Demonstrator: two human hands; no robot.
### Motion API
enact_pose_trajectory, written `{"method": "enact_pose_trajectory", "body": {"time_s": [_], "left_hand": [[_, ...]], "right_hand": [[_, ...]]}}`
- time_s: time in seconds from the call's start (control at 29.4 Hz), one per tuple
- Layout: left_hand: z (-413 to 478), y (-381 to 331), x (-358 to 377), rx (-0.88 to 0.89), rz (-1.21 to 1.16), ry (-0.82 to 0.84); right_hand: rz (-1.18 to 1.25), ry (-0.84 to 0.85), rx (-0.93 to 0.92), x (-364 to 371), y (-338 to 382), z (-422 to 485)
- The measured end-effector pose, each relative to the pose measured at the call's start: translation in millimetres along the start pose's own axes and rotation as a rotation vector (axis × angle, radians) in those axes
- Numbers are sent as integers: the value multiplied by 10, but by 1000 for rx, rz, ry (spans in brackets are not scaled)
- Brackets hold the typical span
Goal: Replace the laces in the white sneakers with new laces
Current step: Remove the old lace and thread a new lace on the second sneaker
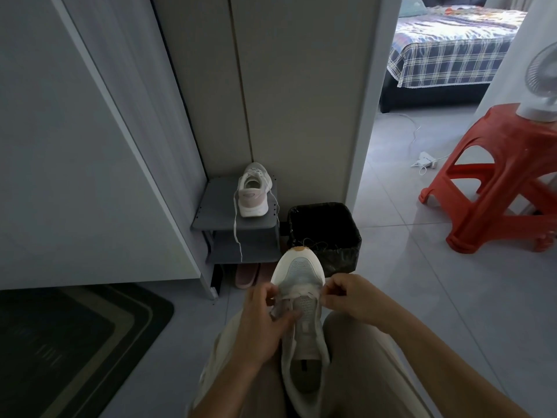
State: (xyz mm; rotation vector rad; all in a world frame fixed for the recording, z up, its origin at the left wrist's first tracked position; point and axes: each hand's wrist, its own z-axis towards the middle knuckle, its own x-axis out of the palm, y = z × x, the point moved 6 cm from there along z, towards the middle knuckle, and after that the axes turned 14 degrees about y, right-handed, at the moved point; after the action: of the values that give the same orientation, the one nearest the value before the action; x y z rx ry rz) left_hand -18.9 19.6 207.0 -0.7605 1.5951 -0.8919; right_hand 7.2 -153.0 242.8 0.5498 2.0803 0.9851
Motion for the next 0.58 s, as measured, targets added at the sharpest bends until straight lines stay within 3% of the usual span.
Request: {"method": "enact_pose_trajectory", "body": {"time_s": [0.07, 0.17, 0.27, 0.41, 0.48, 0.58], "left_hand": [[-17, -30, -18, 37, 64, -43], [-40, -266, -16, 268, 353, -165], [-2, -446, 77, 416, 562, -184], [112, -522, 152, 498, 651, -145], [121, -484, 106, 475, 505, -91], [76, -176, -146, 280, 155, -146]], "right_hand": [[-73, -34, -43, 6, -4, -3], [-97, -45, -23, 17, -5, 2], [43, 5, 90, 26, -54, 11], [272, 36, 233, 37, -132, 23], [264, 18, 259, 11, -146, 51], [177, 48, 221, -40, -143, 59]]}}
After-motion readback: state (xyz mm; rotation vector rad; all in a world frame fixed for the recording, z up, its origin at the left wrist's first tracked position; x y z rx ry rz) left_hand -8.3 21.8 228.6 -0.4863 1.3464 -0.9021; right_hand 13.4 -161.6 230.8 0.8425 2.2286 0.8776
